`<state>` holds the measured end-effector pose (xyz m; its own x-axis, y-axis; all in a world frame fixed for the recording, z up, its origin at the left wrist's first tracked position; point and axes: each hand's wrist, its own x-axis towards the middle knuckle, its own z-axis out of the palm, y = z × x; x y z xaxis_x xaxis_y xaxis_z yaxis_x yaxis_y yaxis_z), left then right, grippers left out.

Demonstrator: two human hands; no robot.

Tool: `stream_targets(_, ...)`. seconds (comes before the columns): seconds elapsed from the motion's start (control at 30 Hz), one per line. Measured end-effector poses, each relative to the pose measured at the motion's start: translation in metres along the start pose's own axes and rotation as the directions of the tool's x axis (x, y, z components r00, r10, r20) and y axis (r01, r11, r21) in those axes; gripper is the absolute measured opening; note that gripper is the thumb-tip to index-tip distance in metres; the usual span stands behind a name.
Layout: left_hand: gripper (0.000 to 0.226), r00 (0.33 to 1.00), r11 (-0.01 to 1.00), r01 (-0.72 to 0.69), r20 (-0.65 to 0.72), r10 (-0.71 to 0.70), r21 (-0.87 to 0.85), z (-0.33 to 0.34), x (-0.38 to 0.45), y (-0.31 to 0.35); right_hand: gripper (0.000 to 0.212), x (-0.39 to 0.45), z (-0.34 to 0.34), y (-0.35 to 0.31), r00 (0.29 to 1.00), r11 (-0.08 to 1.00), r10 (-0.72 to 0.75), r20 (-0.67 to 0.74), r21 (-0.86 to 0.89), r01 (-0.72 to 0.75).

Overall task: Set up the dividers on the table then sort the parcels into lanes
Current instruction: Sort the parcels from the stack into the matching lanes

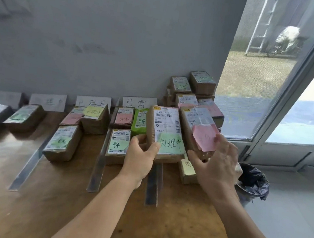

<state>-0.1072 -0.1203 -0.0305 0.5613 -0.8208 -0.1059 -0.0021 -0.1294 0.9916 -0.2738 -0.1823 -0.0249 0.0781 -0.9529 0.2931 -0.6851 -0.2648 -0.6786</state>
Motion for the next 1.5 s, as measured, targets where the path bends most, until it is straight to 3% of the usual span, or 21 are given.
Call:
stream_targets(0.2, 0.023, 1.0, 0.999, -0.025, 0.004, 0.026, -0.02, -0.068, -0.023, 0.008, 0.079, -0.04, 0.023, -0.053, 0.997, 0.994, -0.072, -0.007, 0.077, 0.073)
stream_targets(0.57, 0.028, 0.995, 0.996, -0.04, -0.09, 0.032, -0.079, -0.205, -0.057, 0.004, 0.07, -0.115, 0.081, -0.156, 0.979, 0.975, -0.203, 0.008, 0.1, 0.201)
stream_targets(0.8, 0.059, 0.979, 0.997, -0.053, -0.198, 0.039, -0.062, -0.278, -0.078, 0.003, 0.072, -0.151, 0.118, -0.209, 0.958, 0.945, -0.288, -0.002, 0.162, 0.284)
stream_targets(0.97, 0.048, 0.966, 0.994, -0.078, -0.253, 0.057, -0.075, -0.315, -0.078, 0.0, 0.072, -0.166, 0.138, -0.236, 0.945, 0.929, -0.326, 0.036, 0.196, 0.313)
stream_targets(1.23, 0.028, 0.944, 0.968, -0.1, -0.328, 0.019, -0.231, -0.353, -0.054, 0.0, 0.065, -0.151, 0.179, -0.276, 0.916, 0.904, -0.392, 0.087, 0.219, 0.366)
stream_targets(1.5, 0.025, 0.887, 0.994, -0.086, -0.459, 0.044, -0.071, -0.407, -0.003, 0.009, 0.063, -0.118, 0.243, -0.325, 0.871, 0.864, -0.467, 0.155, 0.291, 0.411)
